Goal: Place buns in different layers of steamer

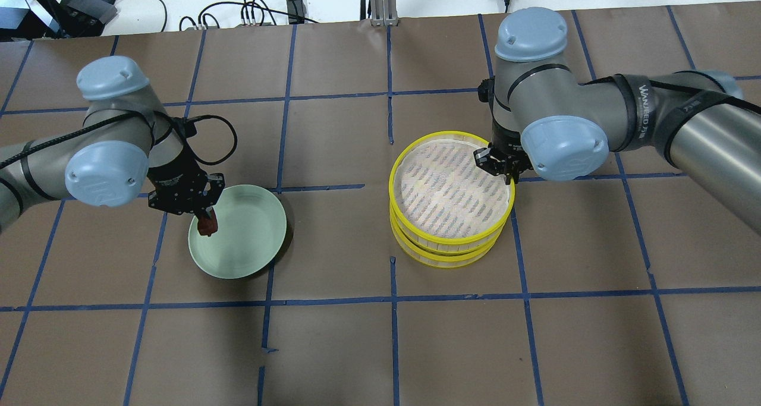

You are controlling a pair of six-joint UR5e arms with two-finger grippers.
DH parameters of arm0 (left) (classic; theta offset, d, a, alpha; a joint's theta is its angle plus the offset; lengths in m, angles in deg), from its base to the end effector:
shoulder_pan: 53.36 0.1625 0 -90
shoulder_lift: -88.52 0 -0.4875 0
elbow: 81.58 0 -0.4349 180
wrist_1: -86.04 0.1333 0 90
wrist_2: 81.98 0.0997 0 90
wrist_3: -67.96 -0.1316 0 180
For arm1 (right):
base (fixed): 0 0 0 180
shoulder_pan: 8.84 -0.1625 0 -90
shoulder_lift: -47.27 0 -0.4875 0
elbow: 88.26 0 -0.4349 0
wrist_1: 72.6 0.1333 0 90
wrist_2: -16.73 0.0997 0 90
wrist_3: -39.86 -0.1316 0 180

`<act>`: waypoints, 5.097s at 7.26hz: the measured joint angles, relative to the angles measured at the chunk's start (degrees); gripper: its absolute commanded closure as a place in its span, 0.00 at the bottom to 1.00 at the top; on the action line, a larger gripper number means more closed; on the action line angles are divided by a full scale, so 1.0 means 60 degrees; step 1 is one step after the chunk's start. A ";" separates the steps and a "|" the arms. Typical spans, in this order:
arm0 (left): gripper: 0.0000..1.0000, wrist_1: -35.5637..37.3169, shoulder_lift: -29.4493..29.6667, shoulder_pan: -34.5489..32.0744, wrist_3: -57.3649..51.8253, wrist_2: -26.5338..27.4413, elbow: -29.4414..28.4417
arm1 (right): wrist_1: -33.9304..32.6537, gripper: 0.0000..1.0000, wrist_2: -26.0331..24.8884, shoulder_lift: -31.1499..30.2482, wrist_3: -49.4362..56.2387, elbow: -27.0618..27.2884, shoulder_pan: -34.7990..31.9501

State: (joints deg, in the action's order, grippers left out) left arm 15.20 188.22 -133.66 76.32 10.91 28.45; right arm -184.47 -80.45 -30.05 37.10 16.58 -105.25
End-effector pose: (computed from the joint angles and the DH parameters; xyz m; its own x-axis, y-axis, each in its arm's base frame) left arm -0.0349 -0.5474 0.2799 -0.9514 -0.2983 -0.0757 -0.3072 0.9355 0.1743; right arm 0.1808 -0.5624 0.2974 -0.9888 -0.0752 0.1290 -0.0636 0.9937 0.0923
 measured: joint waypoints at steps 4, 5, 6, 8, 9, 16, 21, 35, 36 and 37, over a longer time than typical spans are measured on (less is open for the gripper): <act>0.96 -0.0739 -0.0279 -0.2403 0.2749 -0.1413 -0.1782 | -0.0102 0.94 0.0082 0.0010 -0.0017 0.0060 0.0000; 0.96 -0.0729 -0.0268 -0.2672 0.3066 -0.1502 -0.1881 | -0.0124 0.94 0.0091 0.0010 -0.0021 0.0072 0.0000; 0.96 -0.0722 -0.0267 -0.2786 0.3185 -0.1528 -0.1897 | -0.0147 0.94 0.0095 0.0009 -0.0020 0.0085 0.0000; 0.96 -0.0765 -0.0295 -0.2817 0.3158 -0.1442 -0.1832 | -0.0203 0.94 0.0094 0.0008 -0.0011 0.0164 0.0000; 0.95 -0.0808 -0.0305 -0.2803 0.3105 -0.1398 -0.1838 | -0.0216 0.94 0.0067 0.0001 -0.0010 0.0230 -0.0021; 0.95 -0.0986 -0.0375 -0.3007 0.3093 -0.1690 -0.1983 | -0.0095 0.00 0.0017 -0.0115 0.0161 0.0114 -0.0003; 0.94 0.1236 0.0204 -0.3868 0.4528 -0.3221 -0.1975 | 0.3359 0.00 0.1635 -0.1449 0.0204 -0.3147 0.1112; 0.00 0.1783 -0.0128 -0.3812 0.0236 -0.1738 -0.1994 | 0.4268 0.00 0.1564 -0.1907 0.0374 -0.3476 0.1168; 0.00 0.1130 -0.0671 -0.3017 -0.1333 -0.1686 -0.2009 | 0.4409 0.00 0.1555 -0.1905 0.0329 -0.3497 0.1146; 0.00 0.0158 -0.1218 -0.2248 -0.2096 -0.1669 -0.2087 | 0.4529 0.00 0.1550 -0.1899 0.0217 -0.3524 0.1080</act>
State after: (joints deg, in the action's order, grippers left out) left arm 16.15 180.91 -147.14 63.74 0.90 15.93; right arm -157.30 -71.15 -41.45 38.40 -4.57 -98.78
